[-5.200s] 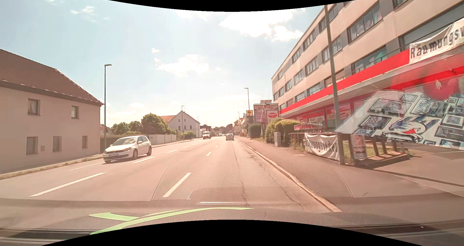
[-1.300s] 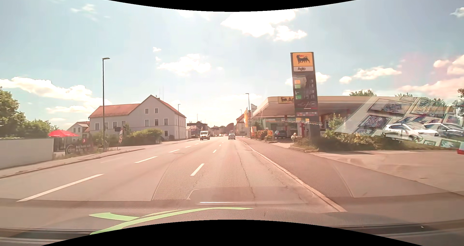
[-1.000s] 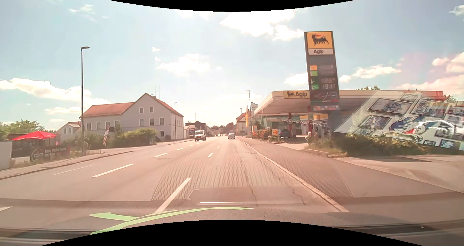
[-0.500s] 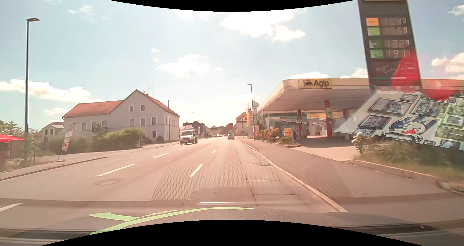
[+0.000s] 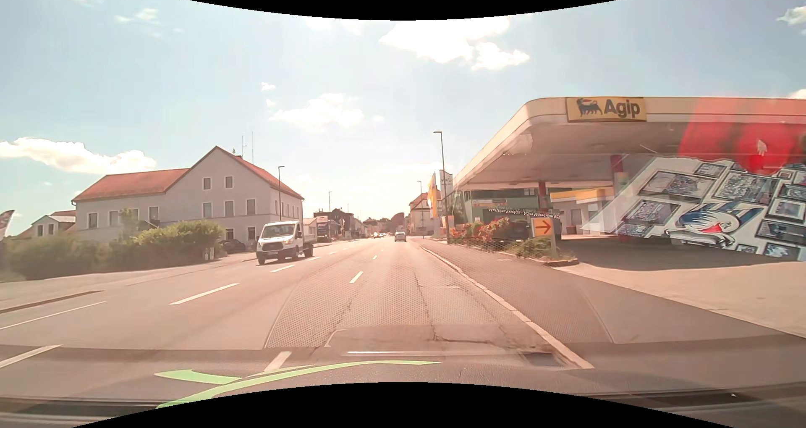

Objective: Follow the waypoints while adhering to traffic rules and regulations

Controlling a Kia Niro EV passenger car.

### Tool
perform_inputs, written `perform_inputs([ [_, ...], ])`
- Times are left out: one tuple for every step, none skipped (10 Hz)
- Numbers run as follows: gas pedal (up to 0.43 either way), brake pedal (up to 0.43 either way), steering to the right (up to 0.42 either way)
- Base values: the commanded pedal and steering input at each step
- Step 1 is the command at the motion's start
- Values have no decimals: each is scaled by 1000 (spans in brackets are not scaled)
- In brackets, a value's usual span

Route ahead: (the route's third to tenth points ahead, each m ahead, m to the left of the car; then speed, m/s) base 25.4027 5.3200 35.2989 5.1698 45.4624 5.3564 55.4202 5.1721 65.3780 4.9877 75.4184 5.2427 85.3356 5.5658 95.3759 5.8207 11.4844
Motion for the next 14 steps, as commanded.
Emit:
perform_inputs([
  [59,0,-3],
  [59,0,-4],
  [59,0,-4],
  [59,0,-4],
  [59,0,-3],
  [59,0,-4],
  [59,0,-3],
  [59,0,-3],
  [59,0,-3],
  [59,0,-4],
  [67,0,-3],
  [67,0,-3],
  [79,0,-4],
  [79,0,-3],
])
